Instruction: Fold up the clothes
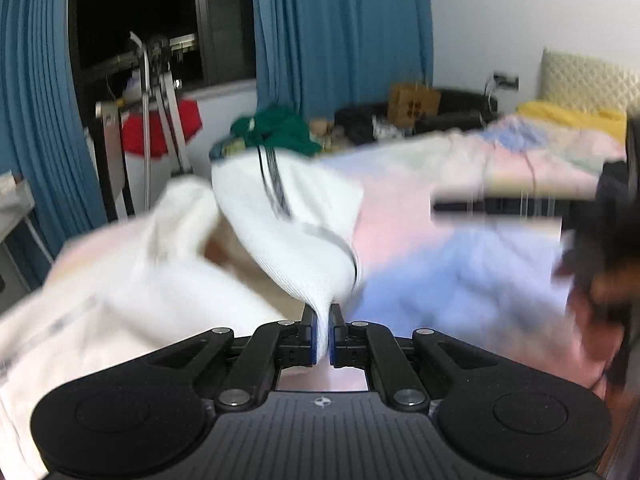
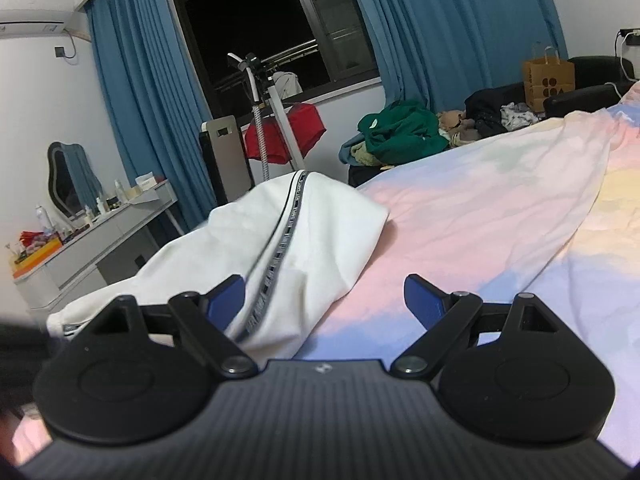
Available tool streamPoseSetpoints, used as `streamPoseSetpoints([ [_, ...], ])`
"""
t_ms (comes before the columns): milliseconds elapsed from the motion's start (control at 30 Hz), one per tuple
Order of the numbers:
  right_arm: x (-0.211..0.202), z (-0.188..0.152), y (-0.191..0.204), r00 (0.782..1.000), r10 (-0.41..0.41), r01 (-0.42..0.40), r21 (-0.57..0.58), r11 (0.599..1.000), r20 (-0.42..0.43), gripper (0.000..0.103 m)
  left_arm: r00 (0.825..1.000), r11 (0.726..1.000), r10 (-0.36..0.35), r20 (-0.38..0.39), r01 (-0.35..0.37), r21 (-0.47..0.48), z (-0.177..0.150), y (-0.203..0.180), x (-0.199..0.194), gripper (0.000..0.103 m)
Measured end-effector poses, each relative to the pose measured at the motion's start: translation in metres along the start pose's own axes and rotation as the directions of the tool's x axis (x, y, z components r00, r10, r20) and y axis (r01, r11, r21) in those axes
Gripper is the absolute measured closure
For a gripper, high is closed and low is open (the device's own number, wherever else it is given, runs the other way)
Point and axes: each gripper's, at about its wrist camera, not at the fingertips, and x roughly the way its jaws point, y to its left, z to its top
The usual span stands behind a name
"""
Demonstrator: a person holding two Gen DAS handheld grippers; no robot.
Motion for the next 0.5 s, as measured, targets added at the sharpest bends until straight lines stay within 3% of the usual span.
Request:
streamPoseSetpoints([
  [167, 0.001, -0.005, 0.003, 0.997, 0.051, -0.050, 0.013, 0.999, -0.053, 0.015, 0.998, 0.999, 0.006, -0.068, -0.009, -0.031, -0.035, 0.003, 0.020, 0.097],
  [267, 0.006, -0.009, 0.008, 0.996, 0.042, -0.042, 0.008, 0.999, -0.084, 0.015, 0.994, 0.999, 0.009, -0.109, -0.015, -0.050, -0.056, 0.004, 0.032, 0.096],
  [367, 0.006, -0.009, 0.010, 0.995, 0.026, -0.027, -0.005, 1.000, -0.093, 0.015, 0.997, 0.991, -0.024, -0.071, 0.014, -0.136, -0.056, 0.011, 0.025, 0.083],
  [433, 0.004, -0.007, 0.007, 0.996, 0.028, -0.027, 0.019, 0.999, -0.081, 0.015, 0.999, 0.977, -0.037, -0.036, 0.029, -0.209, -0.056, 0.016, 0.013, 0.063],
  [500, 0.002, -0.005, 0.003, 0.997, 0.034, -0.031, 0.047, 0.998, -0.073, 0.015, 0.998, 0.957, -0.056, -0.011, 0.051, -0.284, -0.051, 0.027, 0.007, 0.050],
])
